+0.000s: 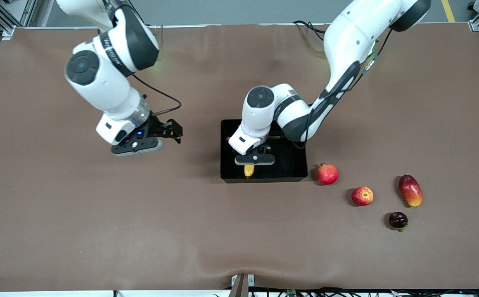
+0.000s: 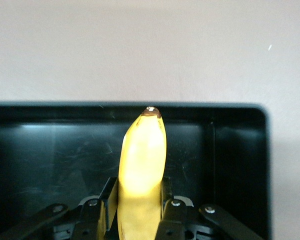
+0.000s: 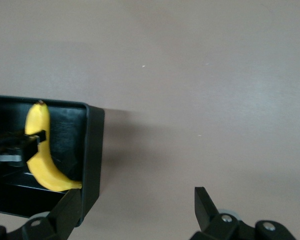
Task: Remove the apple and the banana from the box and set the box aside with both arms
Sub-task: 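Lift the banana out with the left gripper while the right gripper reaches the tray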
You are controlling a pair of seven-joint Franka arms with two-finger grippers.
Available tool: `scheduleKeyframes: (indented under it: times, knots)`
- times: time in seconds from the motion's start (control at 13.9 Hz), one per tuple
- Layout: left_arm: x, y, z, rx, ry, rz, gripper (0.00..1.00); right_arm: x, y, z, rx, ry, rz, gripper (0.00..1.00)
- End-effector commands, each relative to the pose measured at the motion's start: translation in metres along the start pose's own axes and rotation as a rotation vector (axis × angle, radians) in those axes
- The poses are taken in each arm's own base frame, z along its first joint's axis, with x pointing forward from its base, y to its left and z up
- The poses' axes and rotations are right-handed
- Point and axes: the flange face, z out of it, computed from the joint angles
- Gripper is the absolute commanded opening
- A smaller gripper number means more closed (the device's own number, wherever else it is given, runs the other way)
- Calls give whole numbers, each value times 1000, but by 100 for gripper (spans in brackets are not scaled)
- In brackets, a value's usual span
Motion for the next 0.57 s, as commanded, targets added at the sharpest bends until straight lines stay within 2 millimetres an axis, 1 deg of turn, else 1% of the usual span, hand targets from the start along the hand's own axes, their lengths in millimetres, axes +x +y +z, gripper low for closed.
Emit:
scheduleKeyframes:
  times: [0.0, 0.07, 0.14, 0.22, 0.29, 0.36, 0.43, 0.5]
  knots:
    - [8, -8, -50, 42, 33, -7, 0, -22, -18, 12, 9, 1, -17, 100]
    - [12, -10, -66, 42, 35, -28, 0, -30, -27, 20, 5, -15, -34, 100]
    - [16, -15, -83, 48, 38, -42, 0, -34, -35, 24, 7, -16, -47, 100]
    - [28, -29, -100, 62, 39, -62, 0, -34, -37, 25, 10, -7, -51, 100]
    - [36, -41, -116, 67, 25, -71, 0, -33, -41, 26, 16, 10, -57, 100]
    - [44, -55, -134, 72, 8, -71, 0, -34, -46, 30, 20, 18, -61, 100]
    - [53, -77, -150, 91, -6, -72, 0, -35, -51, 40, 15, 4, -67, 100]
    - [62, -104, -164, 122, -24, -58, 0, -38, -59, 58, 8, -17, -93, 100]
